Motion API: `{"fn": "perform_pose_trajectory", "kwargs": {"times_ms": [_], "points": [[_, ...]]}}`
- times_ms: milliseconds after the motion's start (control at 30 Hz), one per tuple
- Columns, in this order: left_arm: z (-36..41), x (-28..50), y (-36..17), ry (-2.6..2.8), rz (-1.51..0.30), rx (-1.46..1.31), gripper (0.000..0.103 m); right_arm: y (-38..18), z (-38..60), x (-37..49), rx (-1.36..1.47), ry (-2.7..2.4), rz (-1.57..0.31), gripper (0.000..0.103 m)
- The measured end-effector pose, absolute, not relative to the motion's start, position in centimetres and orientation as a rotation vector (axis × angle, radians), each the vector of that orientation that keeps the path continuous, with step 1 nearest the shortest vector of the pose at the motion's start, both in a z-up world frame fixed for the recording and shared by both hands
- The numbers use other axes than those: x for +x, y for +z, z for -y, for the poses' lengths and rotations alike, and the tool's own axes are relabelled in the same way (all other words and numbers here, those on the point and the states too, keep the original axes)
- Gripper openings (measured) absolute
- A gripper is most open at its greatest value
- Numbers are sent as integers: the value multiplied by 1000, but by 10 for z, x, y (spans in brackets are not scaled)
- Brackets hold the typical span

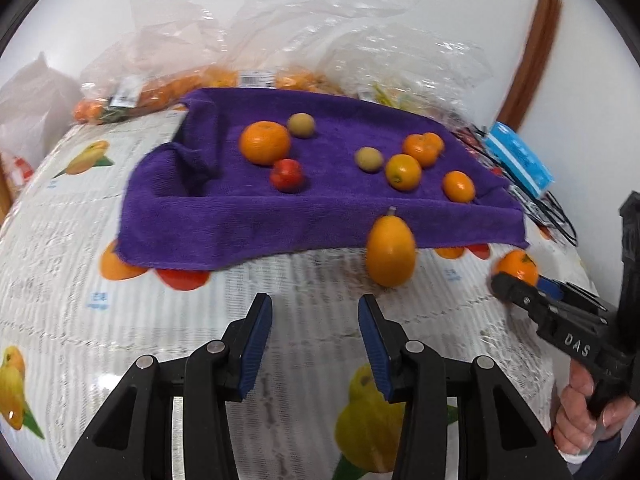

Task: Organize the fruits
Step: 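Close the left gripper on the elongated orange fruit while the right gripper holds its orange, then lift both held fruits off the table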

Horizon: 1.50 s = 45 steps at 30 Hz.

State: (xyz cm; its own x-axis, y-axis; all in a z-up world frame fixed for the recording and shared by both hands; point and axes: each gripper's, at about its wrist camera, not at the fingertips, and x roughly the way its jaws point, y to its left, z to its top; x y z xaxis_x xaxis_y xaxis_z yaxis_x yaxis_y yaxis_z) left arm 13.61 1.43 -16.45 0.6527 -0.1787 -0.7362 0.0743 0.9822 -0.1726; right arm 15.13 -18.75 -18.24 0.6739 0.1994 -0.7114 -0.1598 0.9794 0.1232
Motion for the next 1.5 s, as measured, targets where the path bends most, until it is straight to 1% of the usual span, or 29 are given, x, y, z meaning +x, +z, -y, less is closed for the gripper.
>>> {"fn": "perform_pose_trajectory", "kwargs": {"times_ms": [100,133,367,567,733,900,1233,1433,1500], "points": [[-8,139,-165,-177,-850,-131,31,-181,196,151,106,209,-793,44],[-7,140,-165,-193,-851,-140,30,-180,198,151,113,200,-786,44],[13,152,-161,-257,-821,-158,31,-179,197,149,109,205,-774,44],[29,170,-165,-227,-856,-127,32,-179,196,147,101,205,-773,44],[41,178,-167,-186,-864,-78,31,-179,198,148,110,203,-776,44],[41,176,-166,-180,-866,-62,31,-179,197,148,105,203,-777,44],[30,177,-167,-213,-863,-143,31,-183,203,153,156,211,-800,44],[29,177,-167,-215,-860,-157,31,-182,188,152,47,188,-806,44],[25,177,-167,-226,-857,-190,31,-183,189,152,54,190,-807,45]]}}
